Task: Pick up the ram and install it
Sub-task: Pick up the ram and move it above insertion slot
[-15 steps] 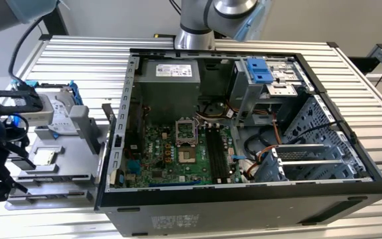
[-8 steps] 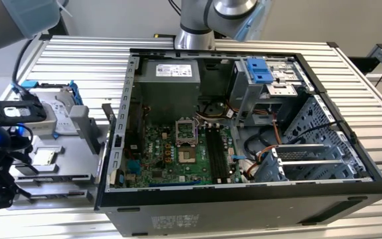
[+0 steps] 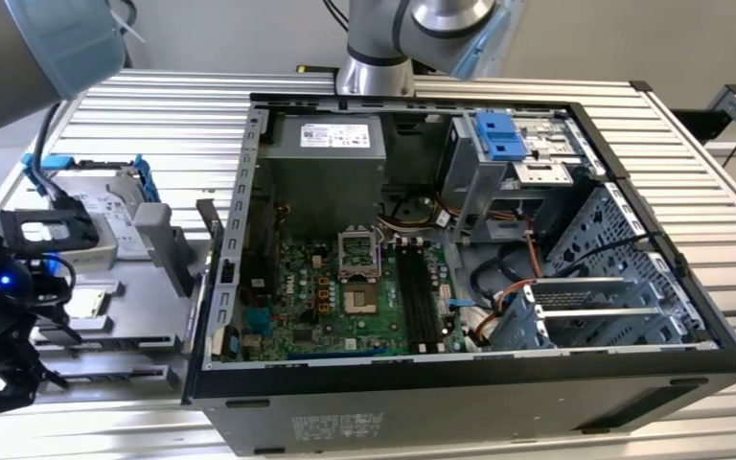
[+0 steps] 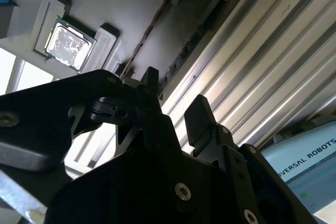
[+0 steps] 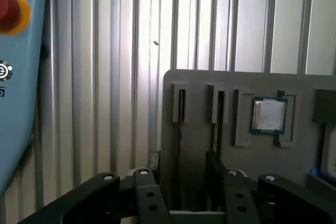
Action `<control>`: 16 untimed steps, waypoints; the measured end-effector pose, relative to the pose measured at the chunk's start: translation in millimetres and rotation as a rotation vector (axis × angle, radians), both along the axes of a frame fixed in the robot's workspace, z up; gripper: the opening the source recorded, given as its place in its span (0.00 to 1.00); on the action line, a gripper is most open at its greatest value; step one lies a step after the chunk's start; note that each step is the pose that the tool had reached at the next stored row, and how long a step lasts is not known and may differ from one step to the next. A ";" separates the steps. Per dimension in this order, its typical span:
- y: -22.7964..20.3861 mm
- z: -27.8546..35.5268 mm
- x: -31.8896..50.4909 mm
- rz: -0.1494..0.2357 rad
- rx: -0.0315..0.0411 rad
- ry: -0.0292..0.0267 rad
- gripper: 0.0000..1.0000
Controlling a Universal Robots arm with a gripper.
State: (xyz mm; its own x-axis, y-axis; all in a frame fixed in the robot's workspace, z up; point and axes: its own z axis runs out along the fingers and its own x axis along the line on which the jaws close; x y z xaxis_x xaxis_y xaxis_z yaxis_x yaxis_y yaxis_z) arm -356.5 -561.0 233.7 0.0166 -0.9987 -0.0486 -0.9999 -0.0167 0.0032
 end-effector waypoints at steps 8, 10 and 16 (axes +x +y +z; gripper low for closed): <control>0.0 -15.8 0.0 0.000 0.0000 -0.0003 1.00; 0.0 -20.3 0.0 0.000 0.0001 -0.0004 1.00; 0.0 -34.1 1.1 0.000 0.0001 -0.0004 1.00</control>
State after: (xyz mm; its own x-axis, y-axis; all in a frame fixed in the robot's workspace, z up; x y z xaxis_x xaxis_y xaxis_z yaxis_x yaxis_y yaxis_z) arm -355.4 -561.0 199.7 0.0164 -0.9987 -0.0487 -0.9999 -0.0165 0.0029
